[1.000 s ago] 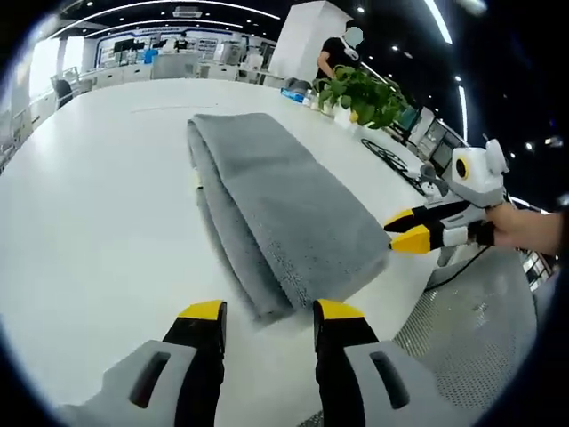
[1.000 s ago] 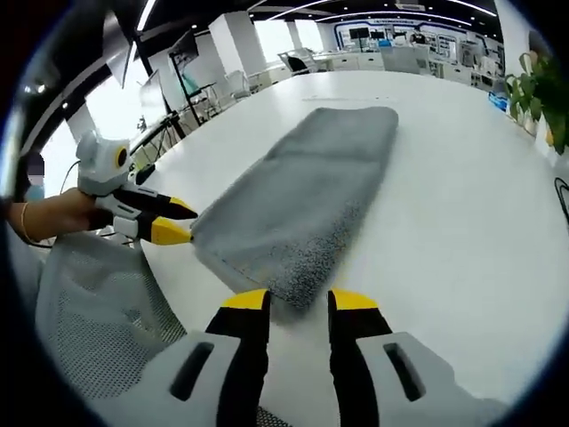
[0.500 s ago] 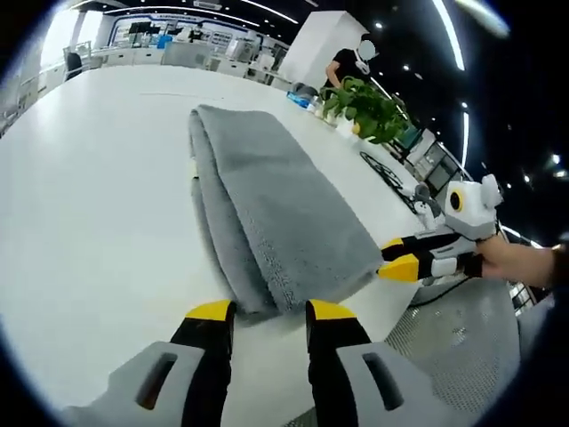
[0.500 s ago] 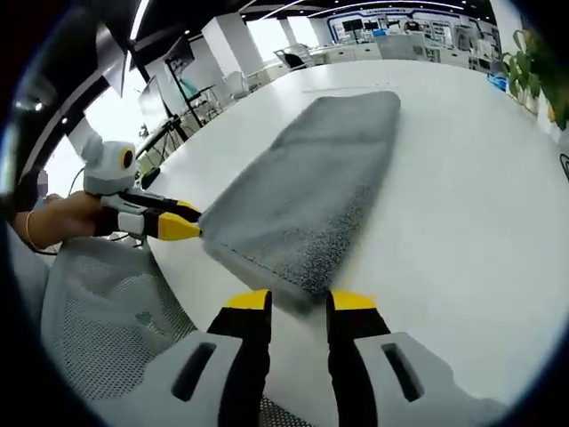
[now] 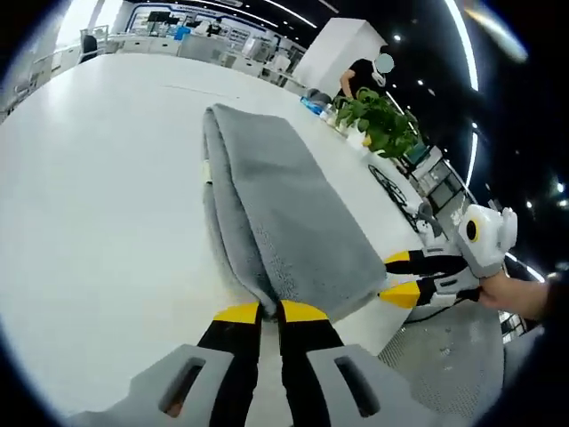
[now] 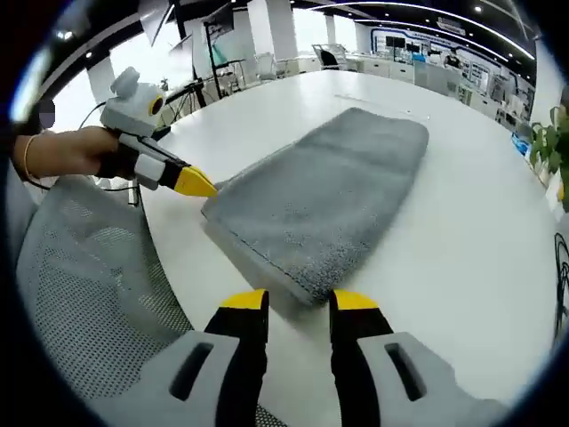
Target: Fold the towel on the table until its edges align and the towel forms a compact rectangular stack.
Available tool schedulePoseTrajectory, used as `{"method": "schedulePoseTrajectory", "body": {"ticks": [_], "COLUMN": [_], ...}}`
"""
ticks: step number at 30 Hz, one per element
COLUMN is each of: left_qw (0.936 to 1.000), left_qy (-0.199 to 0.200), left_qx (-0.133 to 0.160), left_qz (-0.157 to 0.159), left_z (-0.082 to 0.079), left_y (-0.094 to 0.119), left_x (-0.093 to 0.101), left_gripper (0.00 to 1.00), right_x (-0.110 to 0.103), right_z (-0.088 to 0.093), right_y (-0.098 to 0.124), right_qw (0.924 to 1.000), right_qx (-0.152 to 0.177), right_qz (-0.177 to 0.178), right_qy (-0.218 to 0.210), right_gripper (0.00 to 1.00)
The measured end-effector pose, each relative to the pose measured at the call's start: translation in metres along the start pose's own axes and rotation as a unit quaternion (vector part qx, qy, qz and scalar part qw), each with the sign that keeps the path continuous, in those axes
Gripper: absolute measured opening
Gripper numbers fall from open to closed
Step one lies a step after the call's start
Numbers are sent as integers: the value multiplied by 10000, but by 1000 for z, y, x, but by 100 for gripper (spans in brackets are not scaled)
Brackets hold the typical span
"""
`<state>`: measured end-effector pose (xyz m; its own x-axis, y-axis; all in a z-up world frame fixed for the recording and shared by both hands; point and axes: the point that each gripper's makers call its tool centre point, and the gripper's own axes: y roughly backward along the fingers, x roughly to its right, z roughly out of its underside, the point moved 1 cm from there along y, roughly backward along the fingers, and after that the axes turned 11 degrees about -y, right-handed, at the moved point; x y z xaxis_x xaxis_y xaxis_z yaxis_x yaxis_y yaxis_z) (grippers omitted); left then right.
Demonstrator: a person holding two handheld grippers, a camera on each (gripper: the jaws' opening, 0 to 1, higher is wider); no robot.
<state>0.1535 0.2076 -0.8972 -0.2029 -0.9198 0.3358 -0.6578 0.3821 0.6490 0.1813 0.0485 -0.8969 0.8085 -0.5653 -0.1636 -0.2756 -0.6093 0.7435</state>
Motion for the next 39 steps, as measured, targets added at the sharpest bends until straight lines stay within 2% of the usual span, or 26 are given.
{"method": "schedulePoseTrajectory", "body": {"ticks": [4,8,12,16,18,24,29,35,39], "left_qw": [9997,9996,9997,9995,9995,9990,9990,9995,9997], "left_qy": [-201,-213,-120,138,90,171,334,231,168], "left_qx": [-140,-164,-206,-183,-225,-367,-240,-213,-107], "left_qz": [-54,-61,-49,195,184,197,148,93,115], "left_z": [2,6,11,14,15,19,12,10,4], "left_y": [0,2,4,3,2,-6,-8,-8,-6], "left_x": [-1,-1,-2,6,7,12,12,11,14], "left_gripper": [7,9,23,27,29,18,11,6,5], "right_x": [-3,-1,-1,-1,-2,-5,-7,-9,-20], "right_z": [-2,-2,-3,-4,-5,-9,-11,-13,-17], "right_y": [0,1,3,4,4,5,5,-1,1], "right_qw": [10000,10000,10000,9999,9999,9999,9998,9992,9982], "right_qx": [32,38,57,77,97,126,142,148,170], "right_qz": [-45,-34,-47,-49,-50,-69,-67,-88,-139], "right_qy": [-3,-26,-57,-70,-77,4,145,348,566], "right_gripper": [27,27,27,28,28,28,28,28,27]}}
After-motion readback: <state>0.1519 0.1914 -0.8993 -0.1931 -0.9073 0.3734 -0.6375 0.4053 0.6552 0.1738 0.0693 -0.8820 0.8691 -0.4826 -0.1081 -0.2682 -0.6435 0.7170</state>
